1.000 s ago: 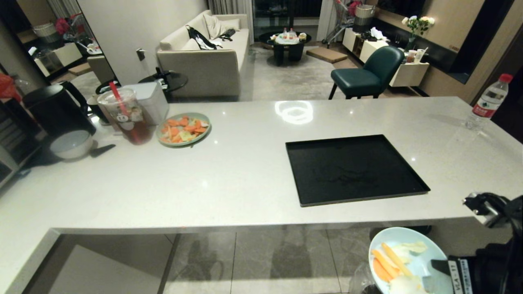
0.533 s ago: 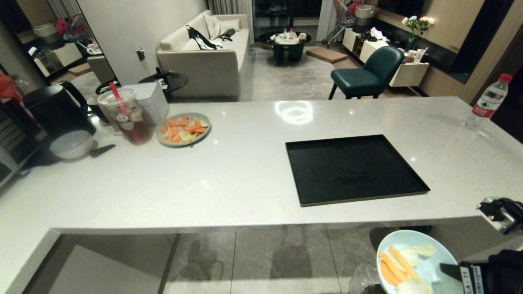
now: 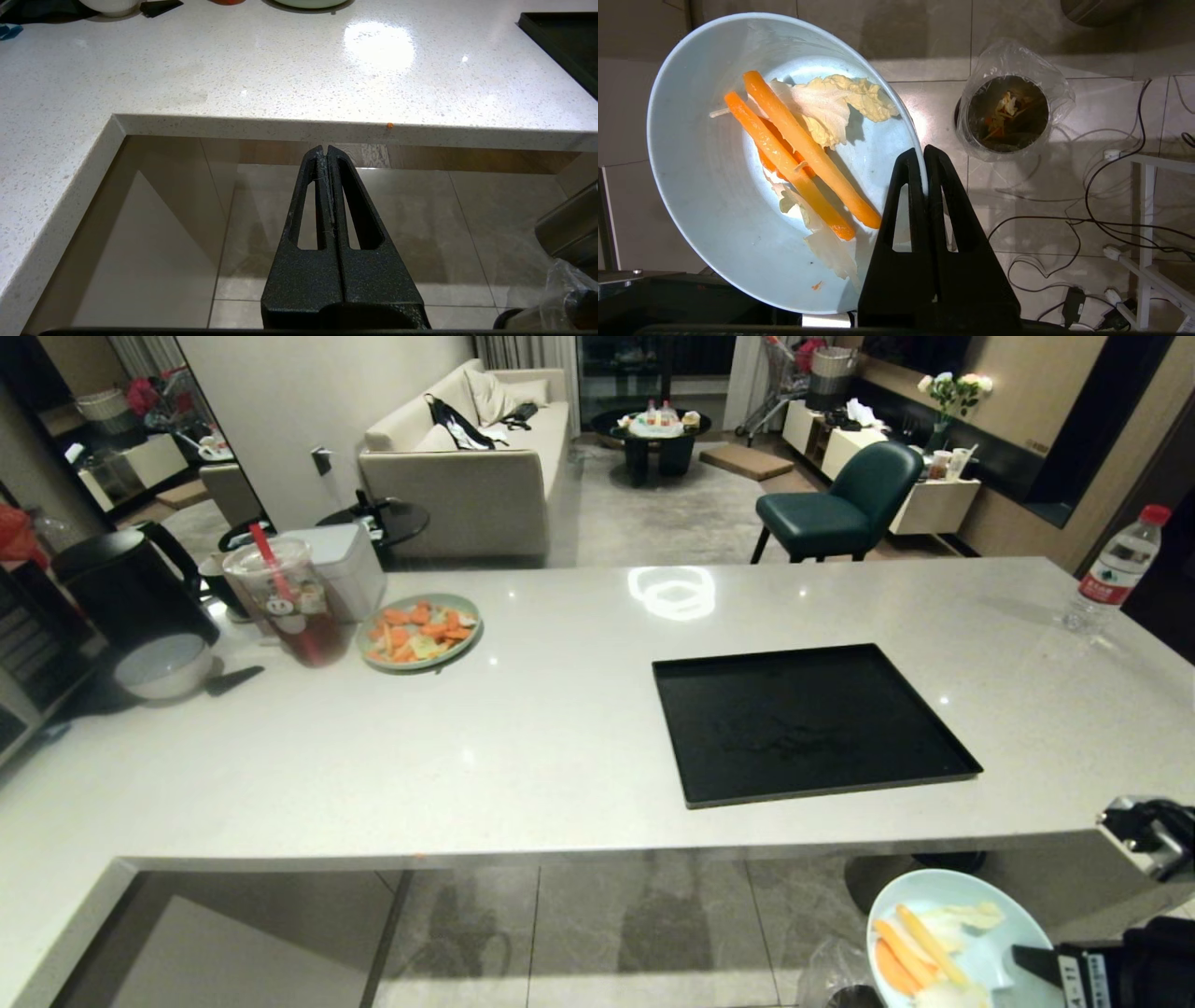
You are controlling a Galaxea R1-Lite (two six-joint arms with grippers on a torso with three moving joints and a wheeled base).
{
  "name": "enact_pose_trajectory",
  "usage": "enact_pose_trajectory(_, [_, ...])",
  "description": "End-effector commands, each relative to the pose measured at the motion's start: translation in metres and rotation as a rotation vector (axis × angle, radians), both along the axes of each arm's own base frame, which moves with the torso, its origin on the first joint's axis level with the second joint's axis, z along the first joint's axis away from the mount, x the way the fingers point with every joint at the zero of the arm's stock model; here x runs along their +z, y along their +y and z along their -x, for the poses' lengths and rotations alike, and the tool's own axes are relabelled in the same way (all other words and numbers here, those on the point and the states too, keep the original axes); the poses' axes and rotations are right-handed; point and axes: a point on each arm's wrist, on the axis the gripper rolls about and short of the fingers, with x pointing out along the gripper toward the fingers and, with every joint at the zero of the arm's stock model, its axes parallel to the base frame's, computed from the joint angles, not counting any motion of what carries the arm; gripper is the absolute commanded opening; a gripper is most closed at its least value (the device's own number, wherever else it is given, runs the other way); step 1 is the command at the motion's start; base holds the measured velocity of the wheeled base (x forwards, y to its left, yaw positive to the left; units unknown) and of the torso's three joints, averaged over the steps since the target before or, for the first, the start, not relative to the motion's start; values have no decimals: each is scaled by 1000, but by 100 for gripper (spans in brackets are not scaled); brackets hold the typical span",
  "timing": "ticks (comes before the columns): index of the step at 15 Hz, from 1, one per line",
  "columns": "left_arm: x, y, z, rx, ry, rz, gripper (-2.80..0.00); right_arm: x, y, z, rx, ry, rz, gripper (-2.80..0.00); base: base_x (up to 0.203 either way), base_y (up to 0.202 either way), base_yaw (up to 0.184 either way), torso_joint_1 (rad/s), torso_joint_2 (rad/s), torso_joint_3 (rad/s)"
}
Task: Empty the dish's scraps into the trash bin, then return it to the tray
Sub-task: Move the bowl over the trash can
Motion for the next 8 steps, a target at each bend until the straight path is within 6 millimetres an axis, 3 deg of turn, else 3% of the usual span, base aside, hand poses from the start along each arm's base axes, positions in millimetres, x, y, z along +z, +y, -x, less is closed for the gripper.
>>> enact_pose_trajectory(1, [0, 0, 0, 0, -1, 1, -280, 0, 0, -1, -4, 1, 1, -280, 0, 0, 0, 0, 0, 0])
enact_pose_trajectory(8, [0, 0, 0, 1, 0, 1, -280, -2, 1, -1, -24, 13, -14, -280, 0, 0, 0, 0, 0, 0])
